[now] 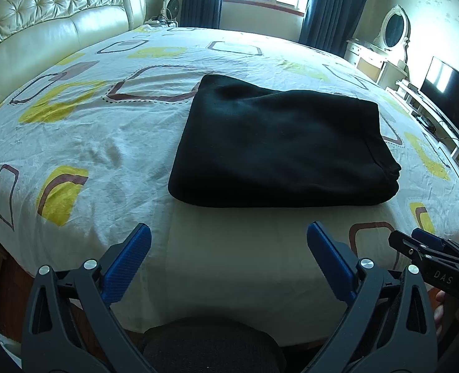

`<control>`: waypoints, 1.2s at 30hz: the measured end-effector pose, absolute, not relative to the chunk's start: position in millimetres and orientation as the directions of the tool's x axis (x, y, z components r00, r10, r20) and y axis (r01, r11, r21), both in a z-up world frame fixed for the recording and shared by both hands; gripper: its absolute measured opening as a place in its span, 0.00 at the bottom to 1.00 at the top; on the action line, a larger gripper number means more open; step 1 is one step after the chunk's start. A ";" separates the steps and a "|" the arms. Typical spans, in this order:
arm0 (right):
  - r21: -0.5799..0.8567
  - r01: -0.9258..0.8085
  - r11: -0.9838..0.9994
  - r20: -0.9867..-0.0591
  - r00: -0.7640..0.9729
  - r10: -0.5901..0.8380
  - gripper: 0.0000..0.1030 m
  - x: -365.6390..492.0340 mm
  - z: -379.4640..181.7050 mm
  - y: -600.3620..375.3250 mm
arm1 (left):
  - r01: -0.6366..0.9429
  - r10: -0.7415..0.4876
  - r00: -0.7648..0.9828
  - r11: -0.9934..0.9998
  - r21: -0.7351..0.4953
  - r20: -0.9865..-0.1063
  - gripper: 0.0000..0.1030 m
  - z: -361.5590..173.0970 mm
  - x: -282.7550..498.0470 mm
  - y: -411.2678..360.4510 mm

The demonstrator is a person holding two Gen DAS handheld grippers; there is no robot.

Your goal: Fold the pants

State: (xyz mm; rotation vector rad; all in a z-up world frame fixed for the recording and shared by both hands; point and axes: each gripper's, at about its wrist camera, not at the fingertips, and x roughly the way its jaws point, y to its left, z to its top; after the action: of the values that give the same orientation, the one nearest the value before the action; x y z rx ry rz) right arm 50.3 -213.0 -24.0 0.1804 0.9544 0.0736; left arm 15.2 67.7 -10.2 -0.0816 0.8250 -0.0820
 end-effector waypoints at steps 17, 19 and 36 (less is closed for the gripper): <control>0.187 0.010 0.982 -0.807 0.571 0.148 0.73 50.3 -25.8 -211.8 | 0.016 -0.082 0.656 0.995 -0.095 -0.751 0.97 -11.5 19.0 70.4; 0.187 0.008 0.982 -0.809 0.569 0.149 0.73 50.6 -26.3 -211.8 | 0.027 -0.081 0.664 0.996 -0.084 -0.744 0.97 -9.9 18.4 69.0; 0.194 -0.008 0.981 -0.817 0.552 0.166 0.73 51.2 -28.3 -212.1 | 0.053 -0.065 0.700 0.998 -0.039 -0.711 0.97 -1.4 13.9 59.8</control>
State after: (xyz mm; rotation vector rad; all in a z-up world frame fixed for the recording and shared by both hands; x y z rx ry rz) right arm 51.2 -212.1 -28.3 0.1748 0.9820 0.1039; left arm 13.9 59.8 -1.4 -0.0155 0.7926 -0.0660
